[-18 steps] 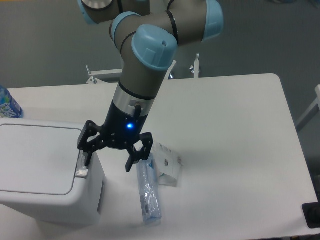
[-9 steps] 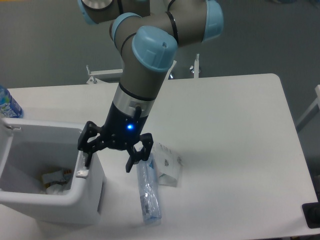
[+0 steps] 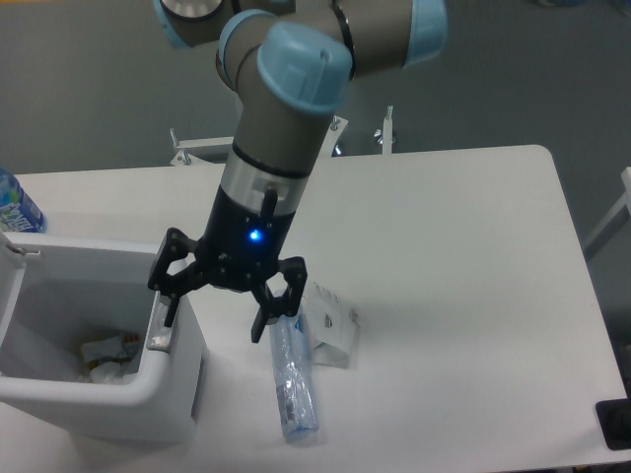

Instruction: Open the trash can

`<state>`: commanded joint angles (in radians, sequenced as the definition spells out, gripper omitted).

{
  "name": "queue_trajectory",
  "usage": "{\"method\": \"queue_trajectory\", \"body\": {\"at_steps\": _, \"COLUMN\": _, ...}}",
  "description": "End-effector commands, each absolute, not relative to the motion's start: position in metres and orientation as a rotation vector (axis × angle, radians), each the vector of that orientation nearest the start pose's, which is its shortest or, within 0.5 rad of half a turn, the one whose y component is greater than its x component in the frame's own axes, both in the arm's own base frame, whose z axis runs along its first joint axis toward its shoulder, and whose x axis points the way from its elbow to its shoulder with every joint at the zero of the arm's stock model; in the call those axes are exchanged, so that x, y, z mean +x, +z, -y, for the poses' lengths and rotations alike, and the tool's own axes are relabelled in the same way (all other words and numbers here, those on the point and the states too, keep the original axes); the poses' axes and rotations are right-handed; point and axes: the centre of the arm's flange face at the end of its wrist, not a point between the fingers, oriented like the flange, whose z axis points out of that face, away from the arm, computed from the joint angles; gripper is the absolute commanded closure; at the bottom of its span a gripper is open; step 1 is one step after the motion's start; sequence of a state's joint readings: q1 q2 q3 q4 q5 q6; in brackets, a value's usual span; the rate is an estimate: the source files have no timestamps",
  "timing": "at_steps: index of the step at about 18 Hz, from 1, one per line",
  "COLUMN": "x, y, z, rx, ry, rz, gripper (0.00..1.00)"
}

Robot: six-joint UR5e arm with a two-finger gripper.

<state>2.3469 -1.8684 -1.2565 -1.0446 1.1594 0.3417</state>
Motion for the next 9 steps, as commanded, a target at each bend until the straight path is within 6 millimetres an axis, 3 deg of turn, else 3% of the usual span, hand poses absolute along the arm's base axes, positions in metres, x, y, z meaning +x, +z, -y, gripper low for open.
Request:
{"method": "queue_trajectory", "body": {"at_steps": 5, "x": -0.373, "y": 0.579, "z": -0.553, "rx": -2.434, "ry": 0.109, "rz": 0.378, "gripper": 0.0}}
{"method": "queue_trajectory", "body": {"at_steps": 9, "x": -0.401, "y": 0.578, "z": -0.53, "rx": -2.451, "ry": 0.176, "rz": 0.327, "gripper": 0.0}}
